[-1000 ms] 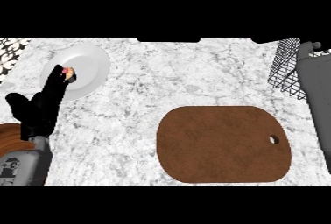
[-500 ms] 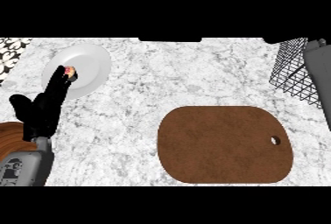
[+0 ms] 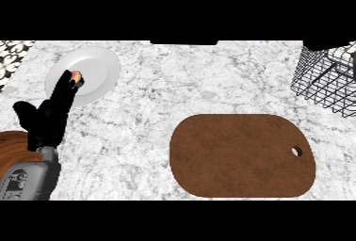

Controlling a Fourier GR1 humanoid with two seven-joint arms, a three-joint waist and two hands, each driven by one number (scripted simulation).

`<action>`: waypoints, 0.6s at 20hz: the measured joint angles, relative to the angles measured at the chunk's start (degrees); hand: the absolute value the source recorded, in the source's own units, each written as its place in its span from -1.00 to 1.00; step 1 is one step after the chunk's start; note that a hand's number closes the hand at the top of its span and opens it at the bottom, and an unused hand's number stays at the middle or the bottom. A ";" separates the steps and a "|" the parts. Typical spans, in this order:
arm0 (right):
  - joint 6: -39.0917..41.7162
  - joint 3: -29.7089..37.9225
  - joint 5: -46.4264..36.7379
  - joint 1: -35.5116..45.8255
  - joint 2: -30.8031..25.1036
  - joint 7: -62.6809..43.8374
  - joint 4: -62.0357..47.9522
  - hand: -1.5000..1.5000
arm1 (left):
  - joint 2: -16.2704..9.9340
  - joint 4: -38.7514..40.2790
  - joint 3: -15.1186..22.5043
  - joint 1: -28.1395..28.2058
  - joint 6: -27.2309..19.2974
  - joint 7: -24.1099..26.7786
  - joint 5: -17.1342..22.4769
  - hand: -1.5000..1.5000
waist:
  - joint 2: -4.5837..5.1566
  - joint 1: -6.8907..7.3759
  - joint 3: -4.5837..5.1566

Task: Pick the sweet potato from the cutting board and place it in the basket

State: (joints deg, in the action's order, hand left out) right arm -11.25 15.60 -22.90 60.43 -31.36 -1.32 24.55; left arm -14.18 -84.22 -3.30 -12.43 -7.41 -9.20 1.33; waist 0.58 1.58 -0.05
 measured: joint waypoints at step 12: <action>-10.29 -16.20 -21.02 0.47 -6.39 9.91 -2.72 1.00 | -0.44 -0.11 -0.21 -0.69 1.28 0.03 0.16 0.00 | 0.35 1.20 0.16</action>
State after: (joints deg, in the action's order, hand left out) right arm -21.54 -0.60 -43.91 60.89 -37.76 8.59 21.83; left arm -14.61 -84.33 -3.51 -13.12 -6.13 -9.17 1.49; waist 0.93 2.77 0.11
